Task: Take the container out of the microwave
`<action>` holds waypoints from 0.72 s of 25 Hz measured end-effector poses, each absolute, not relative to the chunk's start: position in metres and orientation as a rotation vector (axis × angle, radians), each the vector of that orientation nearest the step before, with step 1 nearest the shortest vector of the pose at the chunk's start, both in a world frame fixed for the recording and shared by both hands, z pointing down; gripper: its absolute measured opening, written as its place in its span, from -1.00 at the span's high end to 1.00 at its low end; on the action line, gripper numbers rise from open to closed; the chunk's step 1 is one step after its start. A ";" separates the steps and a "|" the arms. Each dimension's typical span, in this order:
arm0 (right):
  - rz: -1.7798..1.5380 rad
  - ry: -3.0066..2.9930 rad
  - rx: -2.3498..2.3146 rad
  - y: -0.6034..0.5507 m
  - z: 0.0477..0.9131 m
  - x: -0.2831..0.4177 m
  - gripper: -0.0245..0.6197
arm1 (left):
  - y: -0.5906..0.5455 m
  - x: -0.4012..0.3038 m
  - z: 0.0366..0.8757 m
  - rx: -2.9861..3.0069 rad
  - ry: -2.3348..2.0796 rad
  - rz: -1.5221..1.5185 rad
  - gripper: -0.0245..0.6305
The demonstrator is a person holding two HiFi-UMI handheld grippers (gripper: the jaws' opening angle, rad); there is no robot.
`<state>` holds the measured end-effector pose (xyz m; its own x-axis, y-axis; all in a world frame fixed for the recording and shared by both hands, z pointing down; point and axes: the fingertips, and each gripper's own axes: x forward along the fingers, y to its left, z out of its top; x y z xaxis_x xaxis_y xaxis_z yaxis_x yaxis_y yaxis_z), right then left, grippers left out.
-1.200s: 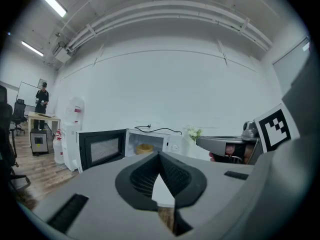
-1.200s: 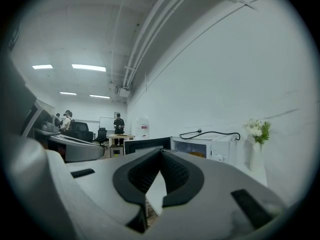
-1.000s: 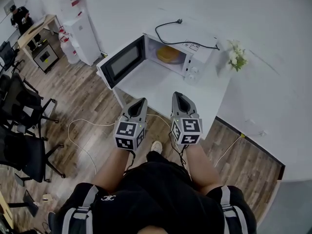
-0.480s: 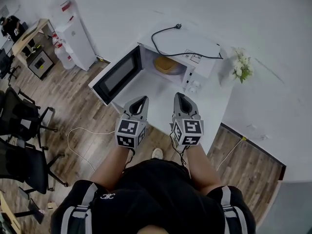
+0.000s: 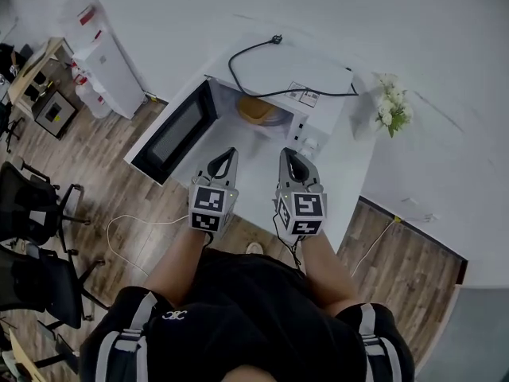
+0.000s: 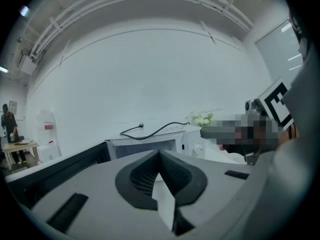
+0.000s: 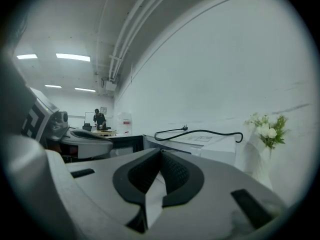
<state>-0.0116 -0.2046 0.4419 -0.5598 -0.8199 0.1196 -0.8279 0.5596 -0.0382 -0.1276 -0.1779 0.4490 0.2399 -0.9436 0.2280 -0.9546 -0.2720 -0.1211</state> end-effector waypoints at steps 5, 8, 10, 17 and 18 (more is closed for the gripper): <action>0.158 -2.669 1.454 -0.224 0.450 0.001 0.91 | -0.215 -0.125 0.466 2.497 -1.853 0.565 0.92; 0.158 -2.654 1.488 -0.236 0.454 0.009 0.91 | -0.239 -0.124 0.484 2.547 -1.832 0.684 0.92; 0.160 -2.642 1.507 -0.244 0.458 0.012 0.91 | -0.253 -0.123 0.494 2.603 -1.810 0.790 0.92; 0.155 -2.598 1.530 -0.262 0.465 0.012 0.91 | -0.292 -0.116 0.529 2.796 -1.592 1.260 0.92; 0.160 -2.591 1.542 -0.264 0.466 0.012 0.91 | -0.298 -0.116 0.536 2.806 -1.547 1.327 0.89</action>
